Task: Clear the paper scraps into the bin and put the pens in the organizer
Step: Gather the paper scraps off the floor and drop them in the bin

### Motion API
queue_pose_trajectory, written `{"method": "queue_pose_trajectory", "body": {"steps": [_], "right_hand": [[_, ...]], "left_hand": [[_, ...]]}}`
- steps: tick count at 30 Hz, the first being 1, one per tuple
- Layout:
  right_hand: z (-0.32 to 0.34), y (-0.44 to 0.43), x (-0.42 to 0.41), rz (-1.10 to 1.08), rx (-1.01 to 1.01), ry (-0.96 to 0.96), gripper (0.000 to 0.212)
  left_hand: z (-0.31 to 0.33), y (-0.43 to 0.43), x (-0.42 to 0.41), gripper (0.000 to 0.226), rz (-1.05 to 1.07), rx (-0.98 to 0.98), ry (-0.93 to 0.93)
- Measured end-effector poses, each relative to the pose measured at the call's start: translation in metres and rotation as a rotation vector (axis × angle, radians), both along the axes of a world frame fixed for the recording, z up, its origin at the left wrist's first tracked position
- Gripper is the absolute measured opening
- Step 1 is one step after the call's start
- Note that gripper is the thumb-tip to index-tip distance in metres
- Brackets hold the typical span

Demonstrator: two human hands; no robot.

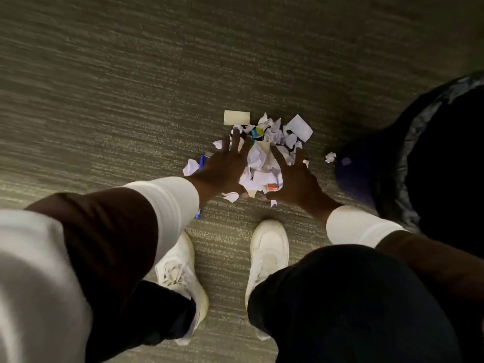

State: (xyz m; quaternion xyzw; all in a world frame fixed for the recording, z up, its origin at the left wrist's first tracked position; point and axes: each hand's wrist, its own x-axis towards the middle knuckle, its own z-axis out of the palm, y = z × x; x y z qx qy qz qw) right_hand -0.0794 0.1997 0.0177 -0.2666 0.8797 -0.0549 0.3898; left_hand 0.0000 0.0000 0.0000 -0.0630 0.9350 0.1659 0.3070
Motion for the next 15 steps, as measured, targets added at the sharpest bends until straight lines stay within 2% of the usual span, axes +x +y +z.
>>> {"method": "queue_pose_trajectory", "body": {"steps": [2,4,6,9,10,13,15], "right_hand": [[-0.014,-0.002,0.001,0.010,-0.020,0.021,0.138],[-0.024,-0.003,0.002,-0.018,-0.012,0.032,0.136],[-0.031,-0.006,0.005,-0.038,-0.005,0.058,0.126],[-0.037,-0.011,0.006,-0.019,-0.013,0.087,0.107],[-0.038,-0.013,0.004,-0.007,-0.023,0.099,0.101],[-0.040,-0.016,-0.001,0.017,-0.044,0.128,0.085],[-0.038,-0.018,-0.004,0.035,-0.070,0.160,0.067]], "left_hand": [[-0.009,0.004,-0.004,0.165,-0.016,0.029,-0.015],[-0.018,0.011,-0.007,0.161,-0.047,-0.022,0.007],[-0.022,0.018,-0.009,0.141,-0.090,-0.080,0.030],[-0.022,0.021,-0.008,0.078,-0.098,-0.129,0.121],[-0.023,0.022,-0.007,0.066,-0.089,-0.137,0.137],[-0.026,0.021,-0.006,0.059,-0.111,-0.135,0.146],[-0.026,0.018,-0.005,0.059,-0.116,-0.116,0.161]]}}
